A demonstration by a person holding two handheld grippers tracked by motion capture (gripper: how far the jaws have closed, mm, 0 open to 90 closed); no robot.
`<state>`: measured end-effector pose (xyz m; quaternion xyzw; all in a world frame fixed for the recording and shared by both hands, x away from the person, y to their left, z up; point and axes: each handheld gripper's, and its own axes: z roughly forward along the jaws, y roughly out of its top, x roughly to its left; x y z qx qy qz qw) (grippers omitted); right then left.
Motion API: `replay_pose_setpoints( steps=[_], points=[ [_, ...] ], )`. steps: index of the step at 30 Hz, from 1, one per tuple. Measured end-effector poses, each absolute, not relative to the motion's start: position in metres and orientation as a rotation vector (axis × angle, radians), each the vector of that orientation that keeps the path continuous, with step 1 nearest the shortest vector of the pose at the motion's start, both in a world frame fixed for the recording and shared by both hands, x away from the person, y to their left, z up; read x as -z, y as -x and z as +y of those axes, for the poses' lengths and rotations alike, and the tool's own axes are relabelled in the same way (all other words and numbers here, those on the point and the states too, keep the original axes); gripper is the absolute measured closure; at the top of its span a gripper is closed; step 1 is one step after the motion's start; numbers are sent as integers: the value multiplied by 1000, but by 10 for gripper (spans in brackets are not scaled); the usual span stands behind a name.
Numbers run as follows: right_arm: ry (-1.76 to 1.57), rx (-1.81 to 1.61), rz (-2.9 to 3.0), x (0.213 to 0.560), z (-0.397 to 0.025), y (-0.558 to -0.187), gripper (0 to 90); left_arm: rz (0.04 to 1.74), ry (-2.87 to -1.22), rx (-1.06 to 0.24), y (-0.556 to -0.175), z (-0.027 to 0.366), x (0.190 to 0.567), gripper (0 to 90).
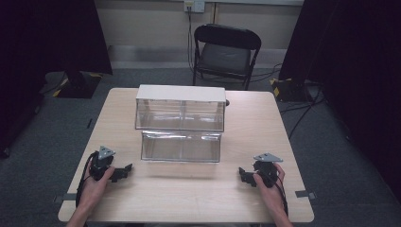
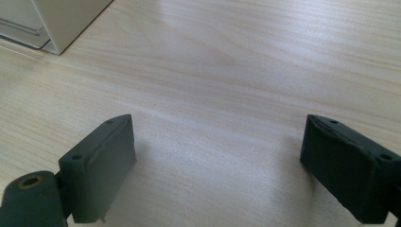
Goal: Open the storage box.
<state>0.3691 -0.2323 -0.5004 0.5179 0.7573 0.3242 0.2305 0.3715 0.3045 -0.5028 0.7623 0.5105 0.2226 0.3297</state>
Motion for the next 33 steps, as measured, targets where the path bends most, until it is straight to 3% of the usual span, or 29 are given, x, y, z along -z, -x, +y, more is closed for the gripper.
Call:
replay_pose_setpoints(
  steps=[7, 8, 9, 33],
  points=[
    [-1421, -880, 2092, 500, -232, -371, 77, 1336, -1994, -582, -371, 304, 503, 74],
    [-1423, -877, 2095, 500, -231, -372, 84, 1336, -1994, -582, -371, 304, 503, 73],
    [-1416, -886, 2102, 498, -229, -371, 148, 1336, -1995, -582, -371, 304, 503, 73],
    [-1314, -1087, 2129, 469, -200, -361, 143, 1340, -1996, -578, -372, 305, 503, 66]
  ],
)
